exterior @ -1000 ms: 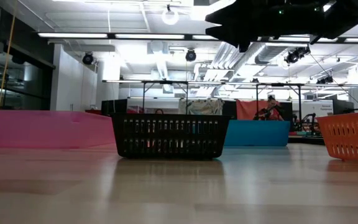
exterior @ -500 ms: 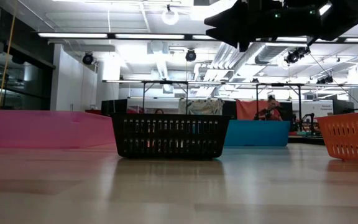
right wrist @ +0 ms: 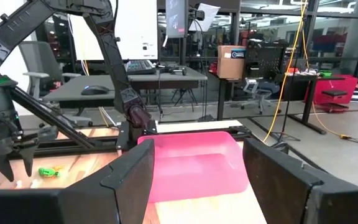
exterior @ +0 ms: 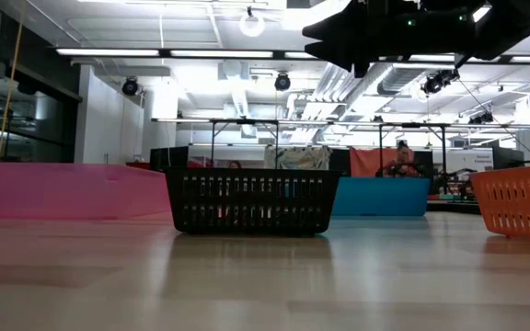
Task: Sort Halloween decoration
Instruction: Put the white bone toy into the blue bin
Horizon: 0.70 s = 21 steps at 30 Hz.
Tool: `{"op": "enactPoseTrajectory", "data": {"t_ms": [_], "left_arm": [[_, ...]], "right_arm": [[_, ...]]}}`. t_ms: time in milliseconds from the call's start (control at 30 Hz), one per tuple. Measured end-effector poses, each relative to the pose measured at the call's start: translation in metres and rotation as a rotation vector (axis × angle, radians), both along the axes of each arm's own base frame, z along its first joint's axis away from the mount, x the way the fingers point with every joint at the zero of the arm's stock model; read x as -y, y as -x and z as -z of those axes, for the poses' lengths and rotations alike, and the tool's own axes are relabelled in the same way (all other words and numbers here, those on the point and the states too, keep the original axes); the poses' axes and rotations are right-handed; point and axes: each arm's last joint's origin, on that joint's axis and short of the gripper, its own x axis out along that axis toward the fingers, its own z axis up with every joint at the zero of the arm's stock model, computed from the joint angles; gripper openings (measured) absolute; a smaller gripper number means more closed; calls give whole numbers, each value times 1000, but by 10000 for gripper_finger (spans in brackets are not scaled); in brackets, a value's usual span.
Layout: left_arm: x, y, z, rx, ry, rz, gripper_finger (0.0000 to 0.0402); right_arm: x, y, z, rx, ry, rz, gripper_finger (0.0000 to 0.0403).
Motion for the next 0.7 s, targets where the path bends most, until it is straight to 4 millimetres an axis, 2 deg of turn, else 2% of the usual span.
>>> {"op": "enactPoseTrajectory", "data": {"t_ms": [300, 500, 700], "left_arm": [[7, -3, 2, 28, 61, 27, 133], [9, -3, 17, -36, 23, 40, 133], [10, -4, 21, -44, 13, 33, 133]], "right_arm": [[0, 0, 1, -10, -3, 0, 240], [0, 0, 1, -10, -3, 0, 240], [0, 0, 1, -11, -3, 0, 240]]}}
